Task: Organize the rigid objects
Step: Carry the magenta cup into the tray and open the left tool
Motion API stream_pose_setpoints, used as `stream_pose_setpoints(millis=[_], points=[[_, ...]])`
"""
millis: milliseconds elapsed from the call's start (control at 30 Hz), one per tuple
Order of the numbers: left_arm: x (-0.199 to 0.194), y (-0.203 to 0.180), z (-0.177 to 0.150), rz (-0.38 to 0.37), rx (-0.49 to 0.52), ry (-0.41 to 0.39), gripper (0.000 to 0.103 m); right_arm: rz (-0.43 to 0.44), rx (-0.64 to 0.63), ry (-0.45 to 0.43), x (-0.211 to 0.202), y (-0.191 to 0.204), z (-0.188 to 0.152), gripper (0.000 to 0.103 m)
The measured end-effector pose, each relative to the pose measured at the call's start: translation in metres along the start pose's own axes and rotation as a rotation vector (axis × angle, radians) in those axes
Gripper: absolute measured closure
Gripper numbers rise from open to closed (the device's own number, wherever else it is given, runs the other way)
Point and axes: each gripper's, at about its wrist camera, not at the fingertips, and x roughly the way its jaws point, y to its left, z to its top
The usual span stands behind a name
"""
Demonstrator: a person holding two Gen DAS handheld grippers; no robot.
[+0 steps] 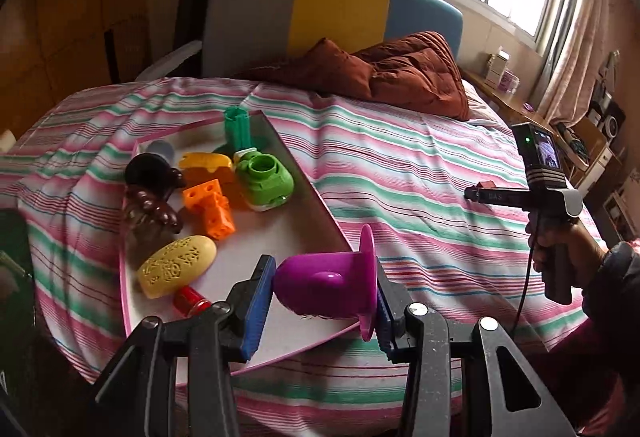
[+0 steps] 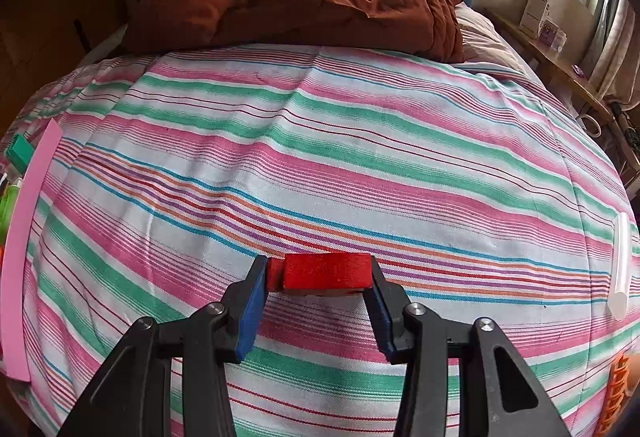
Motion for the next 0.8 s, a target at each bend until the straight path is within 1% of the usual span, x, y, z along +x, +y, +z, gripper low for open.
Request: stream_pose_setpoints(millis=[433, 600, 800], points=[[0.005, 0.022, -0.005, 0.016, -0.055, 0.024, 0.058, -0.004, -0.008, -0.001, 0.001, 0.000, 0.000, 0.057], [0.003, 0.043, -0.002, -0.020, -0.121, 0.024, 0.058, -0.010, -0.014, -0.001, 0.001, 0.002, 0.000, 0.057], [0.003, 0.079, 0.004, -0.031, -0.239, 0.025, 0.058, -0.017, -0.020, 0.002, 0.001, 0.002, 0.001, 0.057]])
